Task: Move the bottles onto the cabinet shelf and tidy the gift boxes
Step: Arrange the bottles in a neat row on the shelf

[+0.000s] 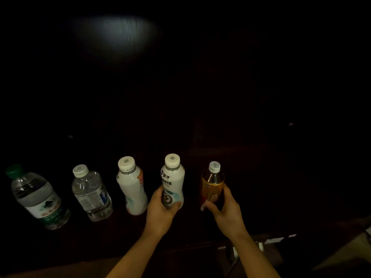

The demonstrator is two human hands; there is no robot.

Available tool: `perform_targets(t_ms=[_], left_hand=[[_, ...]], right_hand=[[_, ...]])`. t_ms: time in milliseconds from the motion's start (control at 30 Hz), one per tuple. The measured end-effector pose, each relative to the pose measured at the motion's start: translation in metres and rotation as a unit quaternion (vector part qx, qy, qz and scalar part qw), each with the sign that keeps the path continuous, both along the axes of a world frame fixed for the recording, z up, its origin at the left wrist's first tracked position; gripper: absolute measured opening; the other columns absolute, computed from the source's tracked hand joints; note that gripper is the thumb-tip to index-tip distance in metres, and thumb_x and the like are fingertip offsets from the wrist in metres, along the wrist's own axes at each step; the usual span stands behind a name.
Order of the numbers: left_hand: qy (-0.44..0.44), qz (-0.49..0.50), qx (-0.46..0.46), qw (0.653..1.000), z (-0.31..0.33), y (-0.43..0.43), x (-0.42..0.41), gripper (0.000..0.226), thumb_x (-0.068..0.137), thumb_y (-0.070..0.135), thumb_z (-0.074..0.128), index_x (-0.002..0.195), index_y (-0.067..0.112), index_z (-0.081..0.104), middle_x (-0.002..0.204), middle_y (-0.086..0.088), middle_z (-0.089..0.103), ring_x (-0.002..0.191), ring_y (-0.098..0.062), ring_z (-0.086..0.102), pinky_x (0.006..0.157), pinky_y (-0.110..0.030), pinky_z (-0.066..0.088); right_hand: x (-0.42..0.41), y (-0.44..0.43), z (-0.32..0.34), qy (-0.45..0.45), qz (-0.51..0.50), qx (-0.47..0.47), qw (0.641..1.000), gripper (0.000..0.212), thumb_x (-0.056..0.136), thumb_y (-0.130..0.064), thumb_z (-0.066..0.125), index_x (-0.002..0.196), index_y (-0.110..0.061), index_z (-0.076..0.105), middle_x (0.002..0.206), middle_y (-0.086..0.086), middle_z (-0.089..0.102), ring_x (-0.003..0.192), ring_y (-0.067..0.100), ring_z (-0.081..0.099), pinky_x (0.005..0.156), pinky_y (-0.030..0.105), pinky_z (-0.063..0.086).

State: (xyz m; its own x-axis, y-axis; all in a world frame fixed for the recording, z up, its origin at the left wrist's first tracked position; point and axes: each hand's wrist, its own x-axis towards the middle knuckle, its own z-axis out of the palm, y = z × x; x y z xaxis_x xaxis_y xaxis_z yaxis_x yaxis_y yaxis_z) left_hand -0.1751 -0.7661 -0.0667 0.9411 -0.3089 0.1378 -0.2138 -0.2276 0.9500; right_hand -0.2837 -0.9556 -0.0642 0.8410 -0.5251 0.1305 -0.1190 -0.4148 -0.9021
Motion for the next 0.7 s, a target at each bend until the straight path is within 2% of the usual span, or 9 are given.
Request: perform_targets(t_ms=[100, 200, 333, 400, 567, 700], left_hand=[[-0.026, 0.022, 0.021, 0.999, 0.002, -0.004, -0.002, 0.06, 0.074, 0.014, 0.083, 0.121, 0.035, 0.052, 0.115, 0.011, 0.059, 0.106, -0.003, 0.061, 0.083, -0.012, 0.047], [-0.052, 0.053, 0.05, 0.996, 0.004, -0.01, -0.003, 0.058, 0.071, 0.018, 0.086, 0.122, 0.022, 0.058, 0.113, 0.006, 0.053, 0.106, -0.011, 0.058, 0.083, -0.013, 0.045], [-0.064, 0.087, 0.086, 0.99, 0.006, -0.015, -0.007, 0.057, 0.071, 0.022, 0.087, 0.12, 0.011, 0.06, 0.116, -0.002, 0.051, 0.114, -0.023, 0.055, 0.096, -0.036, 0.05], [-0.063, 0.107, 0.095, 0.988, 0.008, -0.019, -0.01, 0.06, 0.07, 0.025, 0.088, 0.119, 0.009, 0.059, 0.117, -0.005, 0.051, 0.115, -0.024, 0.053, 0.099, -0.042, 0.049], [-0.059, 0.161, 0.083, 0.982, 0.008, -0.028, -0.017, 0.067, 0.065, 0.027, 0.091, 0.117, 0.005, 0.056, 0.117, -0.007, 0.051, 0.114, -0.025, 0.051, 0.098, -0.042, 0.049], [-0.059, 0.193, 0.081, 0.976, 0.008, -0.034, -0.02, 0.071, 0.063, 0.03, 0.092, 0.119, 0.005, 0.054, 0.119, -0.008, 0.05, 0.117, -0.026, 0.048, 0.099, -0.042, 0.048]], right_hand=[[0.003, -0.001, 0.0, -0.001, -0.001, -0.006, 1.0, 0.07, 0.086, -0.029, 0.073, 0.145, -0.031, 0.036, 0.115, -0.014, 0.066, 0.112, -0.005, 0.058, 0.096, 0.015, 0.041], [0.008, -0.004, 0.0, 0.001, 0.01, -0.011, 1.0, 0.07, 0.087, -0.029, 0.072, 0.146, -0.03, 0.034, 0.113, -0.01, 0.068, 0.113, -0.002, 0.059, 0.093, 0.012, 0.04], [0.013, -0.009, 0.0, 0.005, 0.016, -0.017, 1.0, 0.071, 0.088, -0.028, 0.071, 0.148, -0.028, 0.032, 0.115, -0.008, 0.068, 0.116, 0.001, 0.06, 0.09, 0.008, 0.037], [0.015, -0.01, 0.001, 0.003, 0.013, -0.016, 1.0, 0.073, 0.088, -0.028, 0.071, 0.149, -0.028, 0.032, 0.119, -0.009, 0.066, 0.116, -0.001, 0.058, 0.089, 0.007, 0.037], [0.018, -0.014, 0.002, 0.002, 0.003, -0.021, 1.0, 0.074, 0.087, -0.027, 0.073, 0.149, -0.031, 0.032, 0.115, -0.021, 0.061, 0.105, -0.021, 0.051, 0.081, 0.004, 0.038], [0.02, -0.016, 0.002, 0.002, 0.006, -0.018, 1.0, 0.076, 0.086, -0.028, 0.073, 0.15, -0.031, 0.031, 0.121, -0.017, 0.06, 0.108, -0.014, 0.052, 0.092, 0.011, 0.039]])
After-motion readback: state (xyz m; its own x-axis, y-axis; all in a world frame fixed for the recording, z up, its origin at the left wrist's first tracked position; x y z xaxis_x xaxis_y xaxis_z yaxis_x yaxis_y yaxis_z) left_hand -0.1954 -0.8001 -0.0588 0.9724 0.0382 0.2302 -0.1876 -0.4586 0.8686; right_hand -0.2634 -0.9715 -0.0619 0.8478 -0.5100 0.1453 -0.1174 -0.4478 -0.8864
